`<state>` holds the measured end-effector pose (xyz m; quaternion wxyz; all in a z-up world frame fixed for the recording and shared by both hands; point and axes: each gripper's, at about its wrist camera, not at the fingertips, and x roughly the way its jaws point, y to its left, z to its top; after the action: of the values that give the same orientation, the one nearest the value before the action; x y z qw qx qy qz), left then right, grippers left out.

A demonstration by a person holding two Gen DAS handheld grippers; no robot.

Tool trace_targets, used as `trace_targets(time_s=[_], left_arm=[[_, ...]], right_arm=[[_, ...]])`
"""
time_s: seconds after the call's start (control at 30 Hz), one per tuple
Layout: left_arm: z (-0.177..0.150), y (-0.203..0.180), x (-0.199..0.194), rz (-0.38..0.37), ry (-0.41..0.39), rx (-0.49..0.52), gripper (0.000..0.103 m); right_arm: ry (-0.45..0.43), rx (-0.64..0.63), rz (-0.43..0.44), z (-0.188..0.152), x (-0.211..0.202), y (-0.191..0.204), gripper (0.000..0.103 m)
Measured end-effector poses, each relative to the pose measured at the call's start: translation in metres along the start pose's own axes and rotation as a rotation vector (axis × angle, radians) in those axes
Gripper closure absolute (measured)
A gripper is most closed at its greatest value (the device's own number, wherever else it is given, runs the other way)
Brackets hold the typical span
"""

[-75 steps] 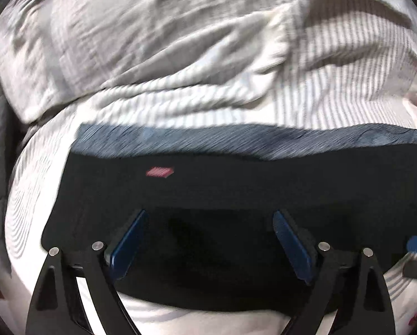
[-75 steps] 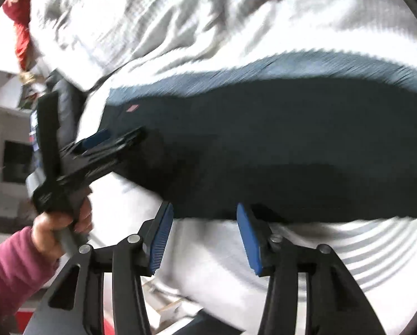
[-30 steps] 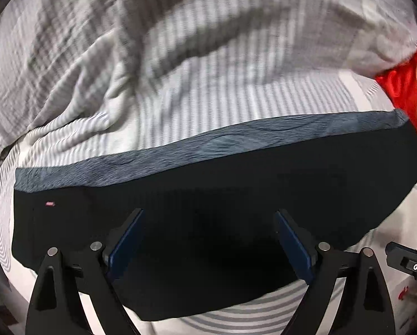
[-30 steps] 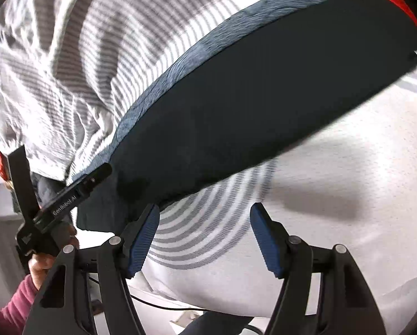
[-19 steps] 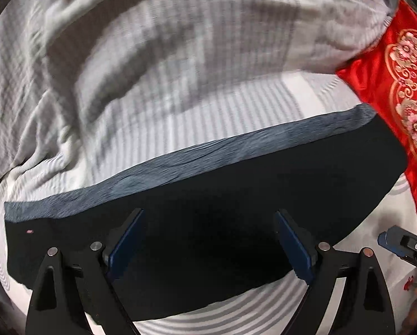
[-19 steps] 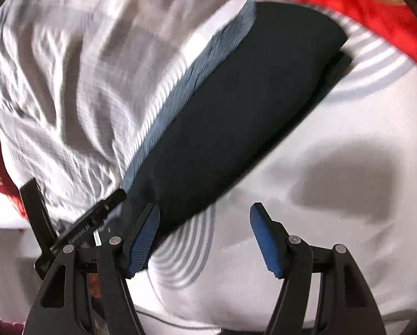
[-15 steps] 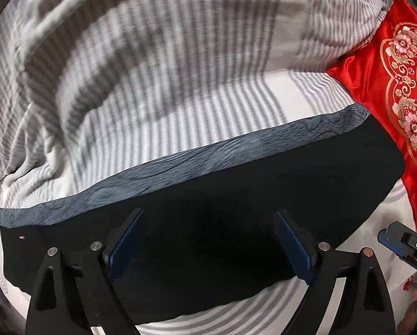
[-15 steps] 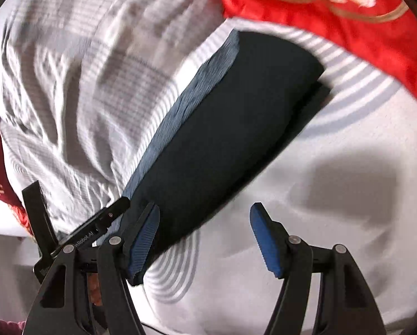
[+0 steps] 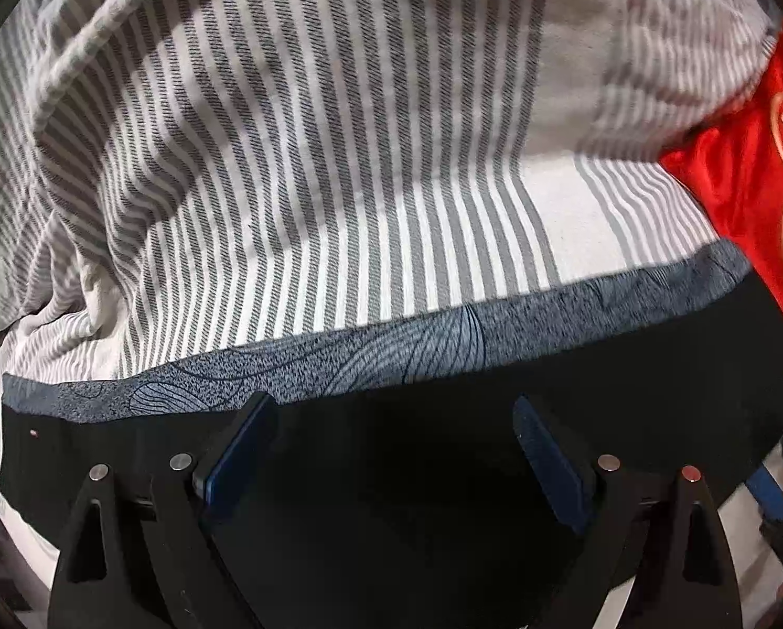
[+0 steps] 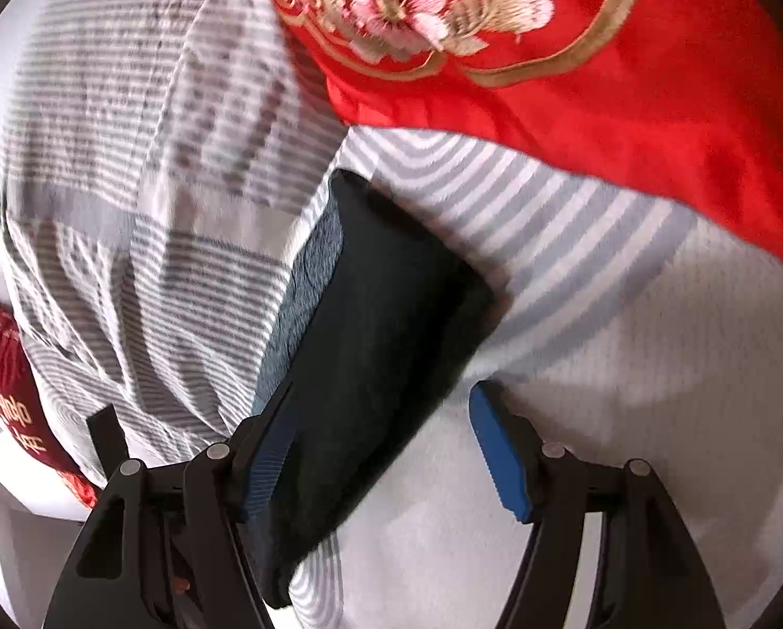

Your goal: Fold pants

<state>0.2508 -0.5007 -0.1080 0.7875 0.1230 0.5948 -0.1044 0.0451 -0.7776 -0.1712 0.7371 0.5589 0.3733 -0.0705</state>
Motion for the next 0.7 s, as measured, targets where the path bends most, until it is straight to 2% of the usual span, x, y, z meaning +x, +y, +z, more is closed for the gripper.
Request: trace_targets(time_s=[0.27, 0.37, 0.4, 0.5, 0.7], left_arm=[[0.027, 0.013, 0.028, 0.097, 0.009, -0.129, 0.011], [0.027, 0.011, 0.046, 0.112, 0.043, -0.125, 0.011], [0.026, 0.009, 0.048, 0.119, 0.032, -0.115, 0.011], [0.028, 0.004, 0.046, 0.149, 0.006, -0.061, 0.011], [0.016, 0.01, 0.008, 0.097, -0.028, -0.058, 0.011]], right_arm=[[-0.005, -0.005, 0.044, 0.014, 0.01, 0.001, 0.032], [-0.003, -0.017, 0.046, 0.015, 0.013, 0.003, 0.032], [-0.003, -0.017, 0.05, 0.015, 0.013, 0.004, 0.032], [0.004, -0.006, 0.063, 0.019, 0.017, 0.005, 0.032], [0.013, 0.004, 0.074, 0.019, 0.016, 0.005, 0.032]])
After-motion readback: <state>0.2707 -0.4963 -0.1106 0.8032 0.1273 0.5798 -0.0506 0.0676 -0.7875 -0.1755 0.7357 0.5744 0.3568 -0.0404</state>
